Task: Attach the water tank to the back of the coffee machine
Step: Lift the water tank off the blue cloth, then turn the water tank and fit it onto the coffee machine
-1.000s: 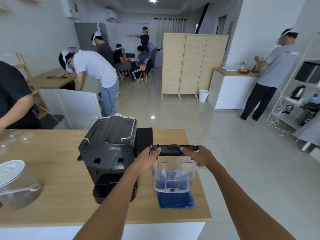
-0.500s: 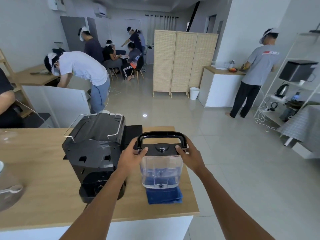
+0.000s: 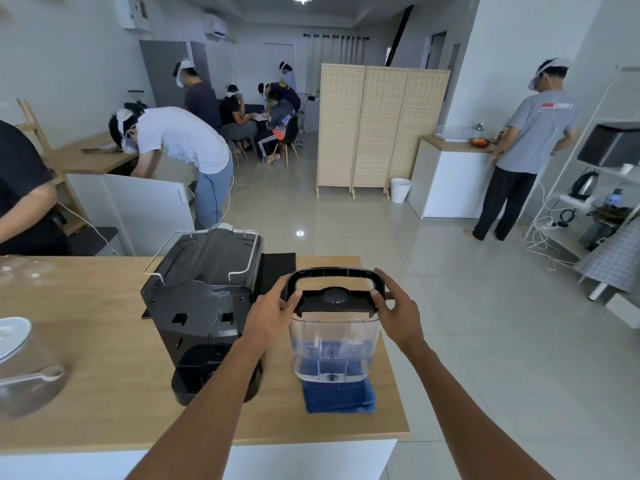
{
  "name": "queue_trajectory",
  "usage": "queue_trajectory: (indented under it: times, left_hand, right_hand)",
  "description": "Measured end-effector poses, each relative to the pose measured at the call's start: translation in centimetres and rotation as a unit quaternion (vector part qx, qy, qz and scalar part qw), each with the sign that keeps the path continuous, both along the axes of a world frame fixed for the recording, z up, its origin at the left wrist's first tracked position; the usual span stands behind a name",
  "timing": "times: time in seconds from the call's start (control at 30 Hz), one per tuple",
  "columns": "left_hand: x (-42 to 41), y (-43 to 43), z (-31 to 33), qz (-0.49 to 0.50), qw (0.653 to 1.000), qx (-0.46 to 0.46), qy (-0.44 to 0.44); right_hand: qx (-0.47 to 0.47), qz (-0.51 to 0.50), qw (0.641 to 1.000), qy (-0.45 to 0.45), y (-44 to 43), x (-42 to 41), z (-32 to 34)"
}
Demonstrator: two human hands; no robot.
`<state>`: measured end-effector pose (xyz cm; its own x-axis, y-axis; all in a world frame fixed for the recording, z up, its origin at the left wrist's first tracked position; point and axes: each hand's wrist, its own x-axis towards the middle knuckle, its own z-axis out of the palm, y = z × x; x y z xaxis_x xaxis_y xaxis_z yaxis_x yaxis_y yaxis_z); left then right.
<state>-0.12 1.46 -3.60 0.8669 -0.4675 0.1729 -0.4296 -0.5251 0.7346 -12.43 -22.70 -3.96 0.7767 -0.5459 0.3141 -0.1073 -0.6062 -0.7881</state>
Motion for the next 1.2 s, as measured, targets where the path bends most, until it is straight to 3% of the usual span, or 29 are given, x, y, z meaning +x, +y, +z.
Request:
queue_trajectory:
  times: [0.17, 0.4, 0.57, 0.8, 1.03, 1.2]
  left_hand:
    - [-0.7, 0.3, 1.1, -0.051, 0.998, 0.021, 0.0]
    - [0.8, 0.4, -0.7, -0.061, 0.997, 0.022, -0.037]
    - [-0.5, 0.7, -0.7, -0.033, 0.995, 0.0, -0.091]
    - [-2.0, 0.4, -0.5, 0.004, 0.997, -0.048, -0.055]
    - [-1.9, -0.2, -1.0, 0.018, 0.999, -0.037, -0.006]
    - [-2.3, -0.1, -1.4, 0.001, 1.0, 0.013, -0.012]
  right_hand:
    - [-0.013, -0.004, 1.0, -0.01, -0.5, 0.0, -0.5]
    - [0.037, 0.013, 0.999, -0.012, 0.6, -0.9, 0.4]
    - [0.117, 0.031, 0.991, -0.059, 0.9, -1.4, 0.2]
    - [0.184, 0.015, 0.979, -0.084, 0.7, -1.4, 0.1]
    - [0.183, 0.06, 0.981, -0.021, 1.8, -2.0, 0.3]
    - [0.128, 0.093, 0.987, 0.042, 2.3, -1.9, -1.2]
